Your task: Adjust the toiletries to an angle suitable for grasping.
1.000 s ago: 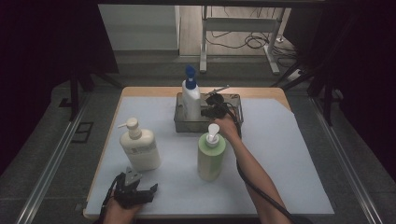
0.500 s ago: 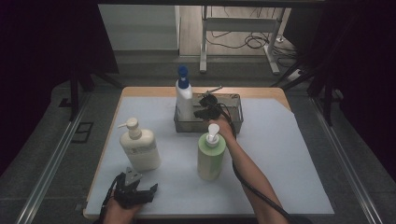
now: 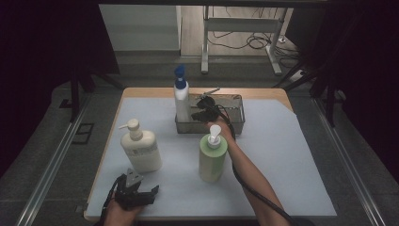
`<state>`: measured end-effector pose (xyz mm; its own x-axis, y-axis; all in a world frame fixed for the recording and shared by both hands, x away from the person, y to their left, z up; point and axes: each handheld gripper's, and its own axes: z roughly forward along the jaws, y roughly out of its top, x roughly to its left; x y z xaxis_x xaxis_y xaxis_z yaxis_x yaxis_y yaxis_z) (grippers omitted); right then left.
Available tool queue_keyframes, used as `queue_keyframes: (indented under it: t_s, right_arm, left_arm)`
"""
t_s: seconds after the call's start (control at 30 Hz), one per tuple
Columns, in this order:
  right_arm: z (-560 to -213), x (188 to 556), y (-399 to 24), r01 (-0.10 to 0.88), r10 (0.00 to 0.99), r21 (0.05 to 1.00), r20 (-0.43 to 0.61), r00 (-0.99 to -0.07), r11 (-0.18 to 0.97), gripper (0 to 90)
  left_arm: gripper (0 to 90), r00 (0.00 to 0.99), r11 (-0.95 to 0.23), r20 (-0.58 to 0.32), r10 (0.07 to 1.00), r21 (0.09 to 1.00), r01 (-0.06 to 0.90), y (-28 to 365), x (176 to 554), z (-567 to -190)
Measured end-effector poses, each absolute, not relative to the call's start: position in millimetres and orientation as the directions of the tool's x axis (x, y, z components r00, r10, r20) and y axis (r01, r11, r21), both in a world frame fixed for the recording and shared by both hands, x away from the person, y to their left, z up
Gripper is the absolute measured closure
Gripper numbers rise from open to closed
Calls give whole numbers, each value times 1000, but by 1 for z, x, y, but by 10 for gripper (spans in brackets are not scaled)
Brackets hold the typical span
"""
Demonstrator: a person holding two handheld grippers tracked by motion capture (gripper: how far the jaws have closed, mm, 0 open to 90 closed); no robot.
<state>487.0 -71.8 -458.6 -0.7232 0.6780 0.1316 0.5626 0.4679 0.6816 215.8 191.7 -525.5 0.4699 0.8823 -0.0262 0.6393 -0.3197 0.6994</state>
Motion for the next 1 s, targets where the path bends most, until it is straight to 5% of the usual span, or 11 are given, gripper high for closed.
queue_keyframes:
  t_s: [0.57, 1.0]
  right_arm:
    - [-459, 484, -72, 559, 664, 673, 134, -736, 484, 893]
    - [-439, 475, -86, 521, 653, 712, 117, -748, 470, 799]
  left_arm:
    - [126, 468, -319, -27, 883, 699, 640, 191, 216, -526]
    - [127, 469, -322, -23, 883, 698, 639, 192, 216, -526]
